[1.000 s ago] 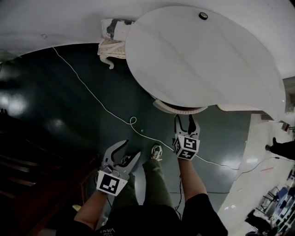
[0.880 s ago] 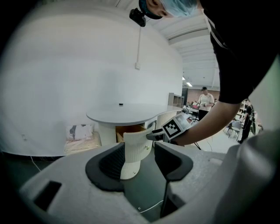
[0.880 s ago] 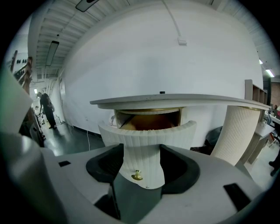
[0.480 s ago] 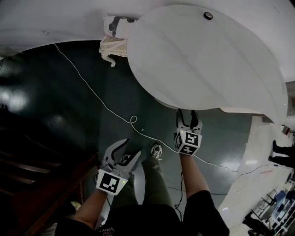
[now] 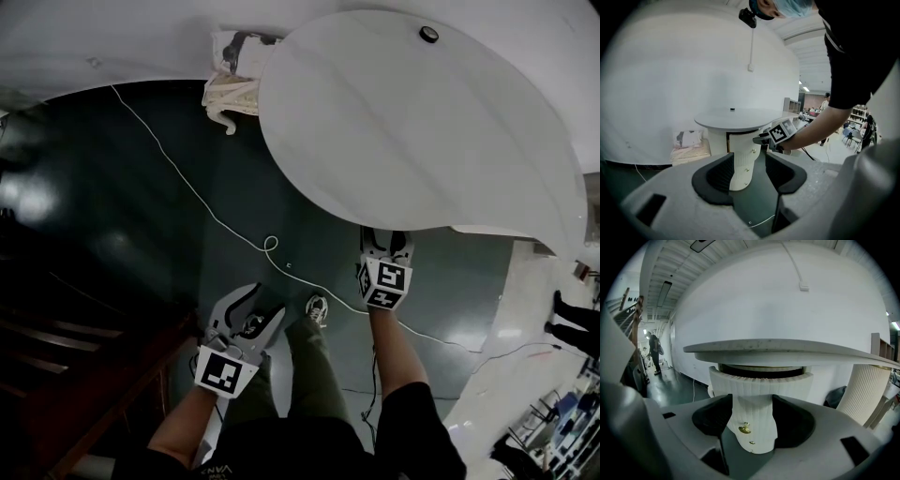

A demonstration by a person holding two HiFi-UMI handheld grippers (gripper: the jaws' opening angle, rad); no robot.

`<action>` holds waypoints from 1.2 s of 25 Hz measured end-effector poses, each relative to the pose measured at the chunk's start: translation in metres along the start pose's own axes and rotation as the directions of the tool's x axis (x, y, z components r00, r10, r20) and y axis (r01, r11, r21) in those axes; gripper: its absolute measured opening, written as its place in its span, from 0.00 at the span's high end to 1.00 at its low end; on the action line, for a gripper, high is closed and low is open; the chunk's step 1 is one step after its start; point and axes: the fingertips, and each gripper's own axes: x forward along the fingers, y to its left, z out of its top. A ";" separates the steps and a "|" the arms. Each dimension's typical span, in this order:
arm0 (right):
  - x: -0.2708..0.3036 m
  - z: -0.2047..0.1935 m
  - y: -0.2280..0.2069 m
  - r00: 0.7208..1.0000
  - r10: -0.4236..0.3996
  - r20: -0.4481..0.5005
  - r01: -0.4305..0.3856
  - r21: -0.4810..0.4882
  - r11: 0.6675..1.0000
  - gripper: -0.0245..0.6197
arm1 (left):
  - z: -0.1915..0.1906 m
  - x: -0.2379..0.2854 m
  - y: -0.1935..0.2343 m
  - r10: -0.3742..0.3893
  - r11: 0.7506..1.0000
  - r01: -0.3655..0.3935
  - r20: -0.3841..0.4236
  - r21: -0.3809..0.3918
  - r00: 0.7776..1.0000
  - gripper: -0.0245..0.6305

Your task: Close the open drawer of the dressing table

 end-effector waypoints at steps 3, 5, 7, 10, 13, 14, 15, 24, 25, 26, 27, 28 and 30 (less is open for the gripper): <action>0.004 0.003 -0.002 1.000 -0.001 0.011 0.001 0.002 1.000 0.56 | 0.003 0.004 0.000 0.002 1.000 -0.002 0.004 0.000 1.000 0.63; 0.007 0.005 -0.003 1.000 -0.002 0.018 0.002 0.001 1.000 0.56 | 0.004 0.005 0.000 0.004 1.000 -0.004 0.006 -0.003 1.000 0.63; 0.010 0.006 -0.003 1.000 -0.003 0.024 0.003 -0.003 1.000 0.56 | 0.004 0.006 0.000 0.005 1.000 -0.005 0.002 0.001 1.000 0.63; 0.015 0.009 -0.004 0.999 0.002 0.032 -0.002 -0.010 1.000 0.56 | 0.004 0.006 -0.001 0.009 1.000 -0.009 0.003 0.006 1.000 0.63; 0.020 0.014 -0.006 0.999 0.007 0.043 -0.006 -0.019 1.000 0.55 | 0.003 0.007 -0.003 0.012 1.000 -0.012 -0.004 -0.001 1.000 0.63; 0.021 0.015 -0.006 0.999 0.005 0.049 -0.004 -0.022 1.000 0.55 | 0.003 0.008 -0.003 0.014 1.000 -0.014 -0.004 -0.004 1.000 0.63; 0.022 0.016 -0.007 0.998 0.002 0.055 -0.001 -0.023 1.000 0.55 | 0.003 0.009 -0.003 0.016 1.000 -0.016 -0.003 -0.007 1.000 0.63; 0.030 0.019 -0.014 0.996 -0.038 0.085 0.038 -0.004 0.999 0.58 | 0.003 0.018 -0.006 0.015 1.000 -0.015 -0.007 -0.002 1.000 0.63; 0.029 0.019 -0.015 0.996 -0.036 0.087 0.037 -0.005 0.999 0.58 | 0.004 0.018 -0.007 0.016 1.000 -0.016 -0.005 -0.003 1.000 0.63; 0.029 0.019 -0.015 0.995 -0.034 0.089 0.035 -0.005 0.999 0.58 | 0.004 0.019 -0.008 0.015 1.000 -0.015 -0.004 -0.002 1.000 0.63; 0.029 0.019 -0.015 0.995 -0.033 0.090 0.034 -0.005 0.999 0.58 | 0.005 0.018 -0.009 0.013 1.000 -0.013 -0.006 0.002 1.000 0.63; 0.028 0.020 -0.015 0.995 -0.031 0.091 0.032 -0.005 0.999 0.58 | 0.005 0.018 -0.010 0.012 1.000 -0.012 -0.006 0.007 1.000 0.63; 0.027 0.020 -0.014 0.996 -0.026 0.091 0.027 -0.008 1.000 0.58 | 0.006 0.017 -0.012 0.013 1.000 -0.013 -0.004 0.009 1.000 0.63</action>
